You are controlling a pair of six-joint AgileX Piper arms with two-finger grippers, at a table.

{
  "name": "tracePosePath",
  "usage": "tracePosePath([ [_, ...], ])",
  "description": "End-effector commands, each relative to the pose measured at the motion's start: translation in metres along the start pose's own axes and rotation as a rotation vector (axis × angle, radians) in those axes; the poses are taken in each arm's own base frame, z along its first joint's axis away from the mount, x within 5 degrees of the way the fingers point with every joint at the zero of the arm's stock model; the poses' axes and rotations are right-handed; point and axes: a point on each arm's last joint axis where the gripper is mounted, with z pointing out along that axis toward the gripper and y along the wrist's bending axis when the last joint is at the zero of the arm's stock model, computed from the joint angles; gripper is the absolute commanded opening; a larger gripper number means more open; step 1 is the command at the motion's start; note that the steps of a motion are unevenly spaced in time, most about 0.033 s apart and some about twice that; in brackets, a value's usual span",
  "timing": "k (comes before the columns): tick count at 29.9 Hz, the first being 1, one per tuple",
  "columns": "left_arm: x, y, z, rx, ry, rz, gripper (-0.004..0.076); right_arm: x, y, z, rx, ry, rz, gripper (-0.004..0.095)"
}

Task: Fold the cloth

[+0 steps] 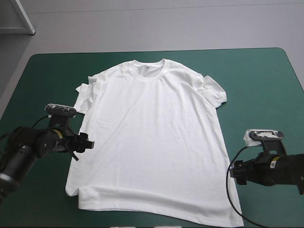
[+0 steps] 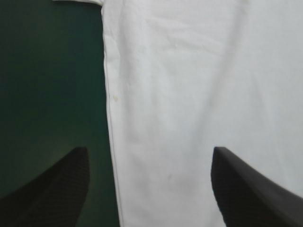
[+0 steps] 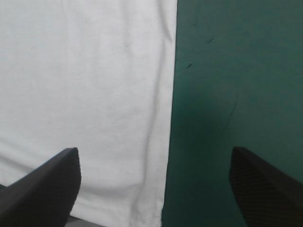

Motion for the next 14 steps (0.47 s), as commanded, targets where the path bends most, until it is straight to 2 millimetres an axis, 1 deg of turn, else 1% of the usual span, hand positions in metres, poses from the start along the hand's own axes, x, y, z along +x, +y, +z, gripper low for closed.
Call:
tracePosePath([
  [1, -0.03, 0.001, 0.013, -0.013, -0.097, -0.083, 0.0527, -0.015, 0.0, -0.008, 0.018, -0.04, -0.029, 0.0778],
  [5, -0.056, 0.006, 0.041, -0.054, -0.103, -0.15, 0.0527, -0.018, 0.0, -0.007, 0.022, -0.019, -0.045, 0.0743],
  [6, -0.062, 0.007, 0.044, -0.056, -0.119, -0.163, 0.0527, -0.018, 0.0, -0.007, 0.022, -0.019, -0.049, 0.074],
  [9, -0.079, 0.018, 0.064, -0.066, -0.131, -0.213, 0.0527, -0.018, 0.0, -0.007, 0.022, -0.019, -0.049, 0.0739],
  [12, -0.088, 0.033, 0.083, -0.096, -0.103, -0.251, 0.0527, -0.018, 0.001, -0.007, 0.01, -0.019, -0.045, 0.0738],
  [14, -0.09, 0.042, 0.096, -0.109, -0.077, -0.268, 0.0527, -0.018, 0.001, -0.007, 0.01, -0.019, -0.045, 0.0738],
])
